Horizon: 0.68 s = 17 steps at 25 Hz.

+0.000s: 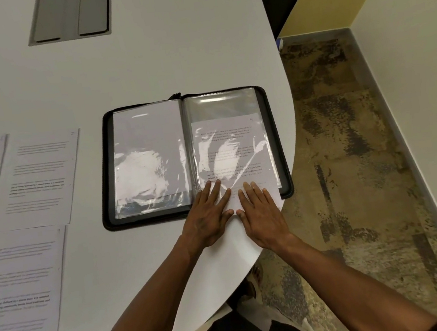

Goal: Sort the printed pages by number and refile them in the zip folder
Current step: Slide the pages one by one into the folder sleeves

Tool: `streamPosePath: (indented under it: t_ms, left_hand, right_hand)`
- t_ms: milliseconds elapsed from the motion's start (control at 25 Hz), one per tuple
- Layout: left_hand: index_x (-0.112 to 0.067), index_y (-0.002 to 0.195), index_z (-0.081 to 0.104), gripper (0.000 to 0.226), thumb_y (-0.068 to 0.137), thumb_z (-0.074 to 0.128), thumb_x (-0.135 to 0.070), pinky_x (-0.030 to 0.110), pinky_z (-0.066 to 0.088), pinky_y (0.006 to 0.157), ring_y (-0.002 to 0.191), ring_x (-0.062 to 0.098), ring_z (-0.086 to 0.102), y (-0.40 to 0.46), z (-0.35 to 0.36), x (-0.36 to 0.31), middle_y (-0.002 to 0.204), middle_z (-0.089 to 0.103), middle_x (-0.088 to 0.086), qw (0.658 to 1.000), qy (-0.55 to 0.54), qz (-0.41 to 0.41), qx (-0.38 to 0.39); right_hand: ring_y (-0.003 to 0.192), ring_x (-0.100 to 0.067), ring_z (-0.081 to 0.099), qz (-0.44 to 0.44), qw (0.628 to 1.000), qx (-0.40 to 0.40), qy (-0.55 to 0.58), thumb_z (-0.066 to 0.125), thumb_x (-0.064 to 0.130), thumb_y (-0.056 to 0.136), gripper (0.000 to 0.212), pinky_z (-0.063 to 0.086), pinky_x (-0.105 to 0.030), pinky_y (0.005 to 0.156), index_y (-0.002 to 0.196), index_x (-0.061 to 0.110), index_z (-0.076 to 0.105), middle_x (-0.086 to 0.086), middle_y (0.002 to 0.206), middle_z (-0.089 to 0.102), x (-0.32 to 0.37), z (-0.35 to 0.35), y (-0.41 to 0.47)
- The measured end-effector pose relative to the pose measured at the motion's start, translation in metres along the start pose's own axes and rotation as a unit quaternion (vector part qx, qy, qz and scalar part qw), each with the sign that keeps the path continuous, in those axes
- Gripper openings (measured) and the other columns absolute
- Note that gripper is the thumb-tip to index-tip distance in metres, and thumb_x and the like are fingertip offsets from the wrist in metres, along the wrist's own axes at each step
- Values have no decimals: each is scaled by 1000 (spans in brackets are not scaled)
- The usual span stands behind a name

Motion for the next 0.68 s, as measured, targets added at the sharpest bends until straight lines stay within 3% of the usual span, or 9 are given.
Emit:
streamPosePath:
  t_ms: [120,200,240,320,400,480,560,640,680]
  left_hand:
    - [-25,159,7,76,94,-2,-64,41,-4,122,152,26,-14,1,2,-4,165,-10,5,1000,-7,-5,2]
    - [-24,159,8,74,96,1,-62,42,-2,123,152,26,-13,1,4,-3,165,-8,6,1000,-7,-3,-2]
    - [-24,159,11,72,98,4,-61,43,1,123,152,27,-11,1,5,-2,166,-5,7,1000,-5,0,-6]
    - [-23,159,16,66,101,17,-56,47,8,124,153,29,-4,2,7,2,166,2,8,1000,3,6,-17]
    - [-23,158,19,62,102,33,-47,46,7,122,153,30,-1,4,9,3,166,5,9,1000,6,6,-25]
    - [-22,158,21,62,102,42,-41,45,5,121,153,31,1,5,10,1,166,8,9,999,4,4,-37]
    - [-22,157,23,61,102,43,-40,46,6,121,153,30,2,4,10,0,165,9,9,999,4,3,-43]
    - [-22,157,25,61,102,44,-39,44,6,120,153,30,5,4,9,1,165,11,9,999,-1,4,-48]
    - [-22,157,24,61,102,44,-39,44,6,120,153,29,6,5,8,1,165,12,8,999,-5,2,-48]
  right_hand:
    - [155,-28,4,4,1000,12,-6,18,46,103,65,6,-47,125,159,12,18,-11,167,8,-5,2,8]
    - [153,-29,17,-5,1000,-20,1,29,40,105,61,13,-48,125,157,9,27,-13,165,20,-4,-6,12]
    - [146,-31,35,-18,998,-66,13,39,34,103,54,24,-47,122,149,6,41,-15,156,39,-2,-13,11]
    - [106,-29,65,-52,976,-209,34,57,24,95,30,49,-43,100,116,6,69,-12,114,69,0,-36,0]
    - [88,-24,62,-35,958,-280,48,64,22,90,18,52,-40,80,101,9,71,-8,96,67,-6,-55,0]
    - [114,-30,59,-3,972,-230,47,60,25,94,33,50,-43,94,121,8,67,-14,121,64,-13,-62,20]
    - [147,-31,32,12,996,-88,25,47,32,102,49,32,-49,118,146,9,47,-15,156,39,-20,-51,44]
    - [154,-27,12,12,1000,28,9,40,37,105,58,17,-49,124,156,13,29,-11,166,17,-26,-41,59]
    - [154,-28,14,4,999,43,11,42,38,104,60,18,-50,124,156,13,28,-12,166,16,-27,-40,63]
Point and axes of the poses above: each hand's wrist, its own y-axis towards the middle knuckle, its own z-axis out of the palm, x = y × z, the point moved 7 cm from there along y, towards the middle knuckle
